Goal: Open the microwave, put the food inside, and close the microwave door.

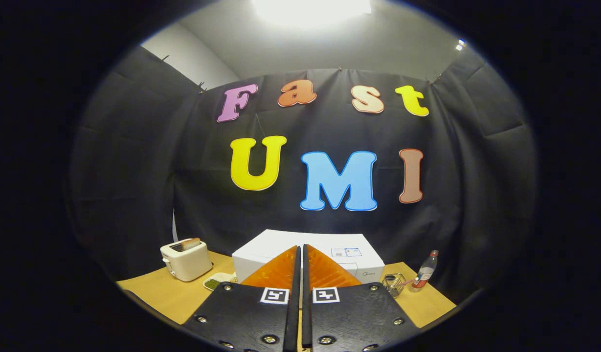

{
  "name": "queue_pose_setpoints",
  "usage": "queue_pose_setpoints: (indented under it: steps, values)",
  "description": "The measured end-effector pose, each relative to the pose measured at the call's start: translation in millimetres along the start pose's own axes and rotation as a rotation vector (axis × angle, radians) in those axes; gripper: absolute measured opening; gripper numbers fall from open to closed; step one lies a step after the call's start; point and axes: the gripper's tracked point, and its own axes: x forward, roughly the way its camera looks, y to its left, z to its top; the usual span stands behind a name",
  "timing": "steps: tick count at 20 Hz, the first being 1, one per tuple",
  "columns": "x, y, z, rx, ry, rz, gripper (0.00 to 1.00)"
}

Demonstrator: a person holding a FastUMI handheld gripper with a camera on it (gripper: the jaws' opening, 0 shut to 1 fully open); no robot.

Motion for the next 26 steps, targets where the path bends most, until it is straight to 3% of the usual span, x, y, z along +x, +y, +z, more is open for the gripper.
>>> queue_pose_setpoints:
  steps: [4,8,10,11,14,26]
  values:
    - [-8.1,-16.0,29.4,-0.033,-0.039,-0.089,0.03]
    - [-7.6,-10.9,23.6,-0.051,-0.010,-0.085,0.09]
    - [-7.2,-9.0,16.5,-0.067,0.019,-0.084,0.70]
    - [-5.1,-8.2,16.3,-0.062,0.020,-0.079,0.78]
    - [-3.3,-12.0,25.2,-0.019,-0.012,-0.090,0.82]
    - [-0.8,-21.5,25.3,0.010,-0.036,-0.096,0.82]
